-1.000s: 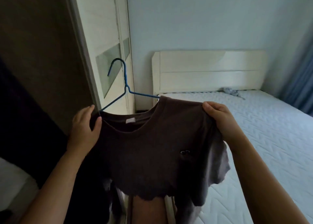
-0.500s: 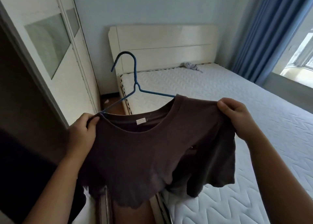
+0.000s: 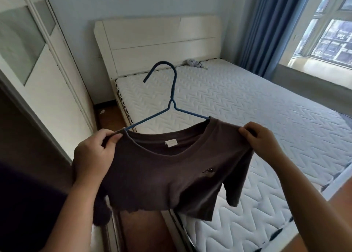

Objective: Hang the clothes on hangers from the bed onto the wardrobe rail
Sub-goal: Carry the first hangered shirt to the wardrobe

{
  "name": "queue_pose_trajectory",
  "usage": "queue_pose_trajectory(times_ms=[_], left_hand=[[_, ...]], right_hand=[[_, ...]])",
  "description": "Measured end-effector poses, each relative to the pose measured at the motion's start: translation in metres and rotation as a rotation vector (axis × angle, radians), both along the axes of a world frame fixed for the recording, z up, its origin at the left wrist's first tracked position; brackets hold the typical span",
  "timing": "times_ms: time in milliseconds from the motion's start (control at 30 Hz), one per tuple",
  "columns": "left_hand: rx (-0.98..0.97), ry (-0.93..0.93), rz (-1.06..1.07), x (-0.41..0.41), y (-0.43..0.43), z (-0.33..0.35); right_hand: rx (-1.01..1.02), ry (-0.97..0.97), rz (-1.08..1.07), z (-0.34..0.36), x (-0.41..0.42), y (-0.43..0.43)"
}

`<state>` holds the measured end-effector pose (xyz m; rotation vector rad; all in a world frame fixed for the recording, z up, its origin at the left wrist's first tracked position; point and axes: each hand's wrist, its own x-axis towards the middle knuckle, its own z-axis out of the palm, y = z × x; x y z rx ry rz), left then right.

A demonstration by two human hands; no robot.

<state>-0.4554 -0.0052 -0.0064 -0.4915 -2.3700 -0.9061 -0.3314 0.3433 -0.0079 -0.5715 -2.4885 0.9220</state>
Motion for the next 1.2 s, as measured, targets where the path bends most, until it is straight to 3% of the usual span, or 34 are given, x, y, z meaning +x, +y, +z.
queue_pose_trajectory(times_ms=[333,600,767,1033,1200], left_hand=[[-0.056,-0.014,-0.157,0.022,0.060,-0.022],[-0.088,-0.148,-0.295,0.064,0.113,-0.034],[-0.153,-0.305,-0.441,0.219,0.262,-0.053],[-0.077,-0.466,-0.398,0.238,0.273,-0.066],[-0.118,-0.495,-0.519,0.356,0.396,-0.076]], right_hand=[[-0.015,-0.115,-0.219,-0.032,0.076,0.029],[-0.066,-0.137,-0.338,-0.052,0.154,0.066],[-0.112,-0.172,-0.545,-0.064,0.349,0.174],[-0.146,-0.204,-0.485,-0.089,0.368,0.184],[-0.209,-0.218,-0.642,-0.091,0.517,0.270]])
